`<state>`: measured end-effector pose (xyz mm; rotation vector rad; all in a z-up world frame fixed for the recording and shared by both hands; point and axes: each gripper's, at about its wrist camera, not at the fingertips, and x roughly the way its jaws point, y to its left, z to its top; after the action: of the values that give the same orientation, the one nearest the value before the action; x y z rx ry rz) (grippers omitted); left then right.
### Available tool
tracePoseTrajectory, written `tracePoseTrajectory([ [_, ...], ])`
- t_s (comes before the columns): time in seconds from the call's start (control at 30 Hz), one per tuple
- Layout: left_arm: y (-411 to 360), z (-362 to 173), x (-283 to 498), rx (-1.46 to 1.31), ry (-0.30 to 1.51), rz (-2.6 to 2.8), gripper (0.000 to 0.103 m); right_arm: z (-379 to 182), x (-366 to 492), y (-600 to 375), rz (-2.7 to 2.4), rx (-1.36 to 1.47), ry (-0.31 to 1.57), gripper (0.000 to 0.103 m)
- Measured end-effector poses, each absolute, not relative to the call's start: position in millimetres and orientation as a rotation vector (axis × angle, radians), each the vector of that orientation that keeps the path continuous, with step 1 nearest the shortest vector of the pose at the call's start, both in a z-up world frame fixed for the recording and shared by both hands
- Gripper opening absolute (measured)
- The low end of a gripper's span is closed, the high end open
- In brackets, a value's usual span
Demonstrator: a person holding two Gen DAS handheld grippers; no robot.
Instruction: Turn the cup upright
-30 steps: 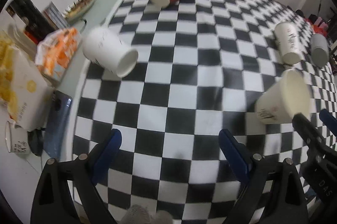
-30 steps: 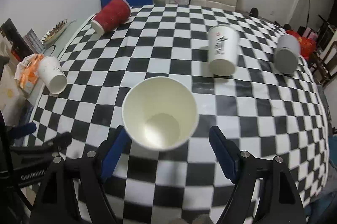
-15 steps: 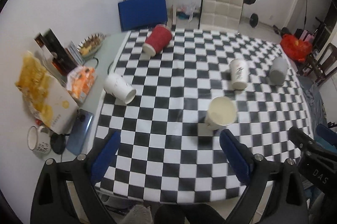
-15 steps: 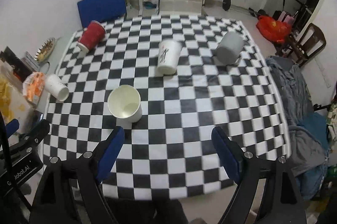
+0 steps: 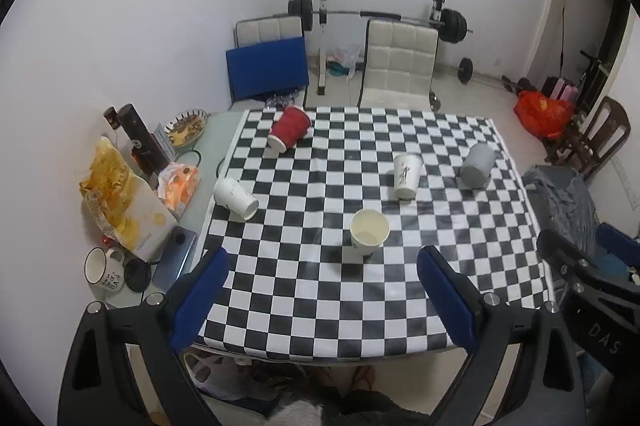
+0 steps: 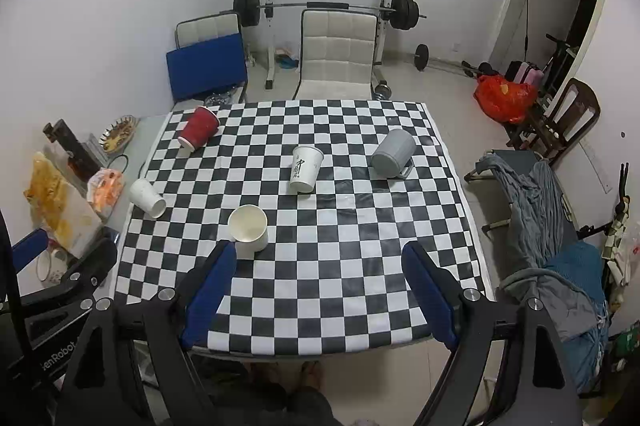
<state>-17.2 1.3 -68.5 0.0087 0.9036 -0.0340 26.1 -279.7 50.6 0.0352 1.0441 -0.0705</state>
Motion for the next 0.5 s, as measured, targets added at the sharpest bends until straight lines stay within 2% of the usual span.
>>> tracePoseTrajectory([
  [0.5, -2, -39, -38, -0.014, 0.854, -0.024, 0.096, 95, -2, -287, -0.051, 0.023, 0.990, 0.086],
])
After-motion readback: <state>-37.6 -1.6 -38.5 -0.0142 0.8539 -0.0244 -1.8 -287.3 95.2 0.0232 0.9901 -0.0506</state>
